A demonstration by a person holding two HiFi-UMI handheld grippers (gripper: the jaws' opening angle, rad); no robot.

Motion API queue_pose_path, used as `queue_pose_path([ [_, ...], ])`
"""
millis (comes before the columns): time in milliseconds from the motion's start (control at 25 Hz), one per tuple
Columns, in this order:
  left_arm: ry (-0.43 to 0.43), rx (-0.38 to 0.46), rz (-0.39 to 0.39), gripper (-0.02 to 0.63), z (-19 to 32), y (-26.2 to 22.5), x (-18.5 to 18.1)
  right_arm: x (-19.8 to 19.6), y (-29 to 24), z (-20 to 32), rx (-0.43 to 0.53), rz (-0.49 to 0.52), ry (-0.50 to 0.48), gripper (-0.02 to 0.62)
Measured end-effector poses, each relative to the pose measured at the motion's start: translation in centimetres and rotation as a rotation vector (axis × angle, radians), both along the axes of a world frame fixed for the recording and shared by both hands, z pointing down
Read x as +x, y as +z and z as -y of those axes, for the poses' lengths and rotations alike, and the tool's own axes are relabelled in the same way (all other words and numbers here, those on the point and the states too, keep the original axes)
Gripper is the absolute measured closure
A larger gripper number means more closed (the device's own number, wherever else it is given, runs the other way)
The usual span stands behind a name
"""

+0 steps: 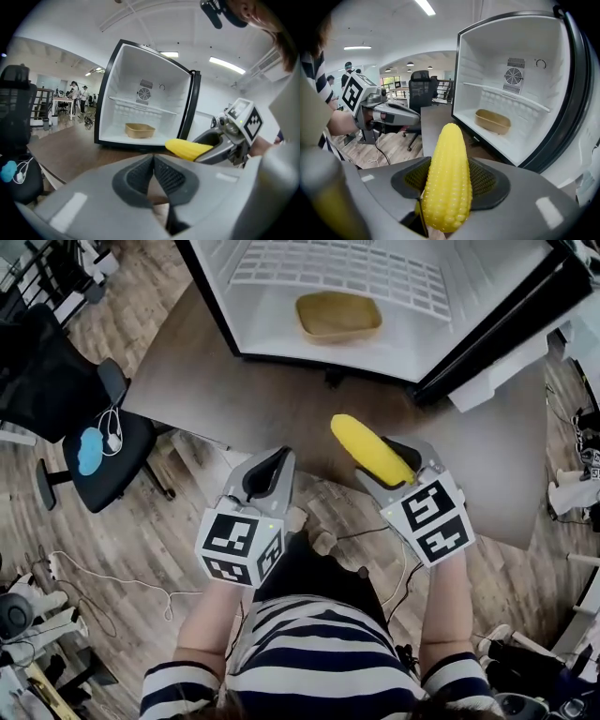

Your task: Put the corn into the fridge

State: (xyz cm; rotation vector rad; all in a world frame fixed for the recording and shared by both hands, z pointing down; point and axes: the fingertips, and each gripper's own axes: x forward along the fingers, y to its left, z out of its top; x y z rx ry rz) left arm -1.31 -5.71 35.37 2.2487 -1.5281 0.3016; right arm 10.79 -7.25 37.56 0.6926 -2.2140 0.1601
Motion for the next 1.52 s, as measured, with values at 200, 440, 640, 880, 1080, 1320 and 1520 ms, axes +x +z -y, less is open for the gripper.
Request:
queue_pose_path([
  [200, -0.025, 0.046, -0.004, 0.606, -0.4, -2.2, -0.8, -0.9, -2.7, 0.4, 0.036, 0.023, -0.031, 0.344],
  [440, -0.019, 0.080, 0.012, 0.606, 2.6, -3.7, -2.2, -2.8, -5.4, 3.0, 0.072, 0.042, -0.036, 0.344],
  [640, -0.004, 0.133, 0.042, 0.606, 6.2, -5.2, -4.1, -4.8, -7.3, 5.8, 0.098, 0.040, -0.027, 0.344],
  [880, 0.025, 0.170, 0.033, 0.606, 10.6, -6.7, -5.5, -6.4, -9.3, 9.5, 0.134, 0.025, -0.012, 0.344],
  [1080, 0.048, 0.210, 0.035, 0.606, 13.7, -7.8, -5.6, -6.9, -11.2, 12.8, 0.169, 0.025, 0.014, 0.344],
  [1320, 0.053, 0.249, 0.039, 0.606, 16.7, -8.3, -5.6, -6.8, -13.0, 16.5, 0.218, 0.013, 0.048, 0.343],
  [1520, 0.062, 0.259, 0.017, 0.606, 18.4, -8.3, -5.2, -6.8, -14.3, 19.3, 0.255, 0.014, 0.081, 0.344],
])
